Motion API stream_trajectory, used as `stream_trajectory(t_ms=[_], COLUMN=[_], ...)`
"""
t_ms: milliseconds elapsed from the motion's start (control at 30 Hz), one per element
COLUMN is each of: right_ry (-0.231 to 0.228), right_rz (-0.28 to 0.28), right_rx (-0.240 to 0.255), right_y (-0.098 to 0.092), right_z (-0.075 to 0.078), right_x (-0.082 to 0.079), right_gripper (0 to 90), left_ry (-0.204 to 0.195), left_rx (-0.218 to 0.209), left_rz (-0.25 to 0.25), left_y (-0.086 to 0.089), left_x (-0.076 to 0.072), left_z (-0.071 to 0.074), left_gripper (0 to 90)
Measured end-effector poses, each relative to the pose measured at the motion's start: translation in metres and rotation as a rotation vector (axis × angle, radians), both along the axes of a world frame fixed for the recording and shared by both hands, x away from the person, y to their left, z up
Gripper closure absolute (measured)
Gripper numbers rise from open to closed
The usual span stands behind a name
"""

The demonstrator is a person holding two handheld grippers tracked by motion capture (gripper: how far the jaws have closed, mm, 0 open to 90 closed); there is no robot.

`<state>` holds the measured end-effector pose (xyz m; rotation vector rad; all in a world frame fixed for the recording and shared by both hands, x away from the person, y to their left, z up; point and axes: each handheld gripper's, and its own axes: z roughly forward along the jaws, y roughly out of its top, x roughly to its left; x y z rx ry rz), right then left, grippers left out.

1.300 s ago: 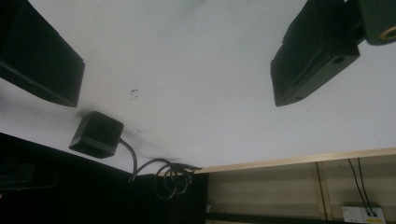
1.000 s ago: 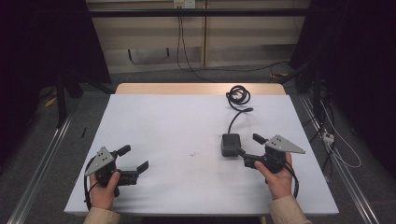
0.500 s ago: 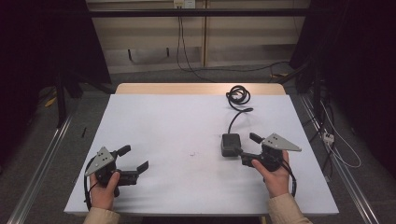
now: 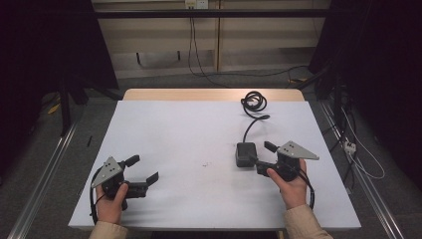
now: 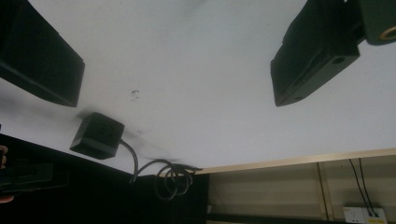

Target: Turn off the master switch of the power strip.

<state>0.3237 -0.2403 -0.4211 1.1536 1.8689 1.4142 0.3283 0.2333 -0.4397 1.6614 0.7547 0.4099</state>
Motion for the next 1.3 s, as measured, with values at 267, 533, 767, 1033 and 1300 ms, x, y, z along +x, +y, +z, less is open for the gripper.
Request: stream_trajectory(t_ms=[267, 533, 767, 1033, 1300], right_ry=[0.006, 0.007, 0.012, 0.024, 0.034], right_rz=[0.006, 0.028, 0.026, 0.032, 0.045], right_rx=[0.0, 0.002, 0.007, -0.001, -0.004], right_y=[0.0023, 0.0042, 0.0037, 0.0061, 0.0083], right_z=[0.0007, 0.0016, 0.0018, 0.0031, 0.0041], right_x=[0.0019, 0.0038, 0.0049, 0.007, 0.0097], right_gripper=[27.3, 32.5, 36.5, 40.2, 49.2], left_ry=[0.004, 0.004, 0.007, 0.006, 0.007], left_rx=[0.0, 0.0, 0.002, 0.007, 0.006], left_rz=[0.0, 0.001, -0.001, -0.005, -0.006], left_y=[0.0, 0.0, -0.0005, -0.0006, -0.0004], left_x=[-0.0002, -0.0004, -0.0002, -0.0006, -0.0006], left_z=[-0.0002, -0.0003, -0.0008, -0.0004, -0.0006], left_gripper=[2.5, 2.5, 2.5, 2.5, 2.5])
